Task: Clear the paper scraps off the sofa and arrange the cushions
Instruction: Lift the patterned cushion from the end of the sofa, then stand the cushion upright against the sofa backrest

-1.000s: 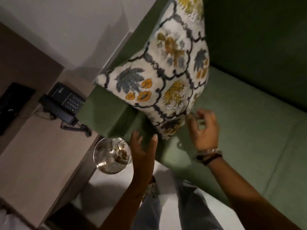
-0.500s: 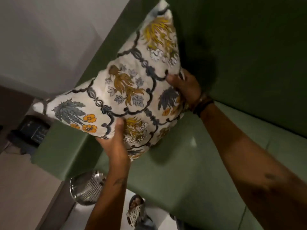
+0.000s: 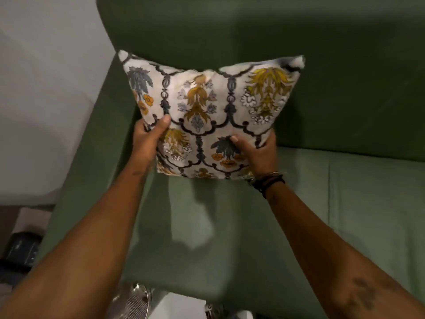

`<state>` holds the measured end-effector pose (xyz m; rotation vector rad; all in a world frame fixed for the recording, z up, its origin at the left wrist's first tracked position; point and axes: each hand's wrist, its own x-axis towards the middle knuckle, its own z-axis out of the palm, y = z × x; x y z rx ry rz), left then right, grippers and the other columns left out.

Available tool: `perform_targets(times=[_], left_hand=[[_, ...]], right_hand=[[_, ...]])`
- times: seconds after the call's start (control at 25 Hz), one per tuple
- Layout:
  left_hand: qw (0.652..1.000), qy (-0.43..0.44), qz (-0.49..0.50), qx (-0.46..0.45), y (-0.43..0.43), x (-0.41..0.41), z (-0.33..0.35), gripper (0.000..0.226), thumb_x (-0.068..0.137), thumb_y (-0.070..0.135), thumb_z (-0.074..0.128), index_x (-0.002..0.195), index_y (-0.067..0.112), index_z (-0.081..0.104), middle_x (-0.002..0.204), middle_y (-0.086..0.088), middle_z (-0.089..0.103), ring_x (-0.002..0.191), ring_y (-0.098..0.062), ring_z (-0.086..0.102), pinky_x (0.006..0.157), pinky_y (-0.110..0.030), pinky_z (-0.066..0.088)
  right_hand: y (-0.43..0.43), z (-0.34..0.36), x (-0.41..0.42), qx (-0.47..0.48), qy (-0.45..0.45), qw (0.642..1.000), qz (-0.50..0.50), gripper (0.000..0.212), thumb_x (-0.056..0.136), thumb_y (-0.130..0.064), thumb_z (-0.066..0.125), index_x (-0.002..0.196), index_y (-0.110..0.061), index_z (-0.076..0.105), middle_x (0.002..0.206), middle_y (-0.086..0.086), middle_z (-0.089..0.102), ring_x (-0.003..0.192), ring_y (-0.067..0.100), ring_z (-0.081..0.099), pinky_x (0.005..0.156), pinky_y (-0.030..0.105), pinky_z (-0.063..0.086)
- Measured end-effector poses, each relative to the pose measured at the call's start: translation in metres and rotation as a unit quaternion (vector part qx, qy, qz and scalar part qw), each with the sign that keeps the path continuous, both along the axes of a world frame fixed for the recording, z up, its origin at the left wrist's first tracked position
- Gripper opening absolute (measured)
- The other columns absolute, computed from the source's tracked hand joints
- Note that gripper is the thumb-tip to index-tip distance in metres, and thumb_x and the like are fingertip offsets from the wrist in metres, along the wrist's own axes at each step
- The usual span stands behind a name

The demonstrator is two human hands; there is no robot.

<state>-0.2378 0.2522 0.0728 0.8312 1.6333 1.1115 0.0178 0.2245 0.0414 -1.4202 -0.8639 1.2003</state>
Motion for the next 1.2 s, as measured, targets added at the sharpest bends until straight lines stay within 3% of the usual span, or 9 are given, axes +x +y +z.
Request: perform_targets(times=[0.12, 0.24, 0.4, 0.52, 0.68, 0.88, 1.0, 1.08, 1.2], left_hand=[[0.985, 0.066, 0.161, 0.009, -0.041, 0.041, 0.006, 0.097, 0.070, 0.063, 0.074, 0.143, 0.010, 0.038, 0.145, -0.010, 0.050, 0.128, -0.021, 0.054, 0.108, -0.030, 0.043], [0.963, 0.129, 0.236, -0.008, -0.093, 0.145, 0.017, 0.083, 0.079, 0.058, 0.066, 0.136, 0.003, 0.043, 0.145, -0.020, 0.042, 0.133, -0.030, 0.044, 0.103, -0.023, 0.033], [0.982, 0.007, -0.134, -0.130, -0.158, 0.322, 0.031, 0.074, 0.079, 0.052, 0.073, 0.135, 0.013, 0.046, 0.146, -0.012, 0.046, 0.135, -0.027, 0.044, 0.112, -0.039, 0.038], [0.920, -0.011, -0.384, -0.075, -0.163, 0.442, 0.019, 0.090, 0.072, 0.045, 0.081, 0.145, 0.015, 0.037, 0.151, -0.005, 0.041, 0.139, -0.017, 0.039, 0.116, -0.034, 0.033], [0.849, -0.011, -0.526, -0.056, -0.149, 0.621, -0.022, 0.128, 0.040, 0.077, 0.079, 0.147, 0.024, 0.033, 0.151, 0.005, 0.038, 0.134, -0.003, 0.036, 0.098, -0.015, 0.032], [0.767, 0.006, -0.636, -0.087, -0.118, 0.810, -0.062, 0.155, 0.025, 0.071, 0.087, 0.154, 0.025, 0.015, 0.162, -0.004, 0.024, 0.134, -0.007, 0.031, 0.101, -0.023, 0.033], [0.713, -0.032, -0.687, -0.139, -0.126, 0.857, -0.065, 0.141, 0.028, 0.055, 0.095, 0.149, 0.022, 0.029, 0.146, -0.003, 0.049, 0.129, -0.017, 0.050, 0.107, -0.034, 0.042], [0.730, -0.059, -0.668, -0.135, -0.137, 0.848, -0.057, 0.116, 0.037, 0.039, 0.095, 0.140, 0.022, 0.043, 0.131, 0.002, 0.061, 0.118, -0.014, 0.058, 0.104, -0.033, 0.048], [0.842, -0.077, -0.527, -0.086, -0.136, 0.794, -0.045, 0.087, 0.046, 0.015, 0.096, 0.123, 0.021, 0.057, 0.106, 0.012, 0.068, 0.093, 0.001, 0.067, 0.080, -0.019, 0.054]], right_hand=[[-0.029, 0.020, 0.024, -0.044, -0.080, 0.996, -0.019, 0.114, 0.052, -0.060, 0.083, 0.146, -0.026, 0.030, 0.149, 0.005, 0.038, 0.135, 0.019, 0.039, 0.110, 0.046, 0.038], [-0.096, 0.043, 0.102, -0.074, -0.130, 0.978, -0.142, 0.114, 0.053, -0.072, 0.075, 0.146, -0.028, 0.026, 0.150, 0.004, 0.034, 0.136, 0.018, 0.036, 0.111, 0.045, 0.036], [-0.207, 0.054, 0.255, -0.141, -0.200, 0.900, -0.360, 0.117, 0.052, -0.080, 0.070, 0.145, -0.022, 0.028, 0.148, 0.008, 0.033, 0.133, 0.023, 0.038, 0.108, 0.050, 0.038], [-0.274, 0.043, 0.369, -0.192, -0.225, 0.795, -0.530, 0.130, 0.045, -0.086, 0.064, 0.146, -0.011, 0.028, 0.148, 0.019, 0.031, 0.135, 0.032, 0.033, 0.112, 0.050, 0.031], [-0.347, 0.000, 0.506, -0.245, -0.134, 0.701, -0.656, 0.128, 0.044, -0.080, 0.074, 0.145, -0.019, 0.026, 0.145, 0.014, 0.033, 0.131, 0.033, 0.038, 0.110, 0.046, 0.035], [-0.389, -0.040, 0.609, -0.211, -0.109, 0.760, -0.606, 0.132, 0.039, -0.068, 0.085, 0.144, -0.022, 0.019, 0.145, 0.005, 0.035, 0.127, 0.022, 0.041, 0.109, 0.041, 0.036], [-0.394, -0.042, 0.628, -0.179, -0.098, 0.797, -0.568, 0.120, 0.045, -0.056, 0.089, 0.141, -0.020, 0.028, 0.140, 0.000, 0.045, 0.123, 0.017, 0.048, 0.106, 0.043, 0.042], [-0.393, -0.033, 0.629, -0.156, -0.091, 0.821, -0.542, 0.103, 0.051, -0.042, 0.091, 0.137, -0.015, 0.040, 0.135, 0.005, 0.055, 0.120, 0.018, 0.055, 0.102, 0.048, 0.047], [-0.363, -0.012, 0.626, -0.124, -0.093, 0.878, -0.452, 0.081, 0.057, -0.036, 0.090, 0.127, -0.018, 0.054, 0.125, 0.002, 0.065, 0.113, 0.015, 0.062, 0.095, 0.042, 0.053]])
